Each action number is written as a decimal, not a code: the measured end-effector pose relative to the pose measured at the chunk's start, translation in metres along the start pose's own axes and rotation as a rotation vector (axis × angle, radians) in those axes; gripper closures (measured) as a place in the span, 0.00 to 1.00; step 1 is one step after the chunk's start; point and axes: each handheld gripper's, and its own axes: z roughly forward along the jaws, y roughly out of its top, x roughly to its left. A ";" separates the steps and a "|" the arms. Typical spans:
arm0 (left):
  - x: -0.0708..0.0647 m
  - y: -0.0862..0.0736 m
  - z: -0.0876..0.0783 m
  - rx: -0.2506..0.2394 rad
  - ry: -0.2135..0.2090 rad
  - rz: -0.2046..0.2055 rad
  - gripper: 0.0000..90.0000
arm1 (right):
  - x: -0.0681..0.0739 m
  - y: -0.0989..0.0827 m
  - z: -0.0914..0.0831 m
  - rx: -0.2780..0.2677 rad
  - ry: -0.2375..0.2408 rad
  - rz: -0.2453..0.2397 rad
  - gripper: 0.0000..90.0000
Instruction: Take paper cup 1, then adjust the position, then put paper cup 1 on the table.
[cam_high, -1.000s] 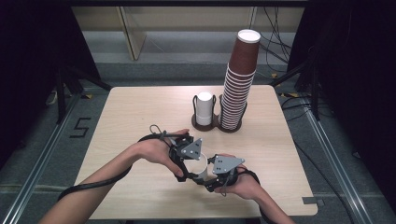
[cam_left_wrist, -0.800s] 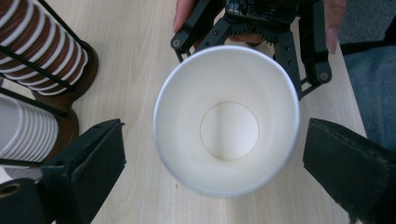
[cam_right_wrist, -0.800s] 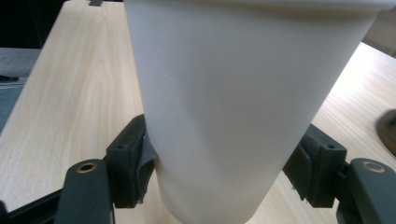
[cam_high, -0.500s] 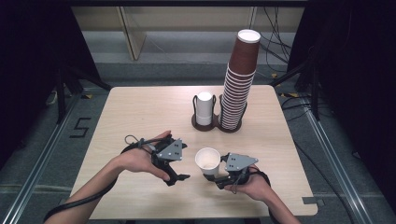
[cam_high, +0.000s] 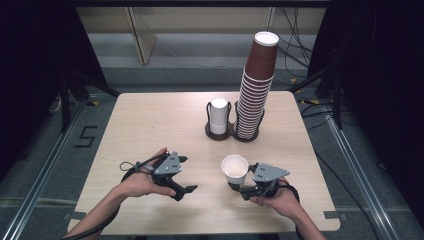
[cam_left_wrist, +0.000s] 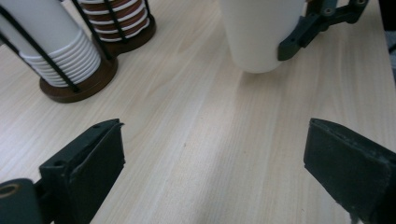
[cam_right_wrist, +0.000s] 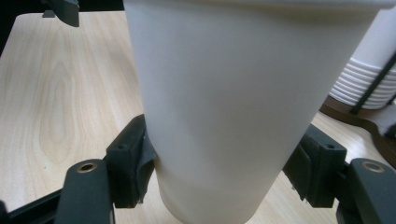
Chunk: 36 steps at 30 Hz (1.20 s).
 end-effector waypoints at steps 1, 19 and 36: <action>0.000 0.000 0.000 0.000 0.000 0.000 0.05 | 0.000 0.000 -0.002 0.005 0.000 0.010 0.36; -0.003 -0.021 -0.002 -0.061 0.077 -0.118 0.05 | -0.011 -0.008 -0.023 0.005 -0.076 0.039 0.36; -0.001 -0.024 0.000 -0.073 0.103 -0.135 0.05 | -0.034 -0.031 -0.048 0.050 -0.216 0.136 0.36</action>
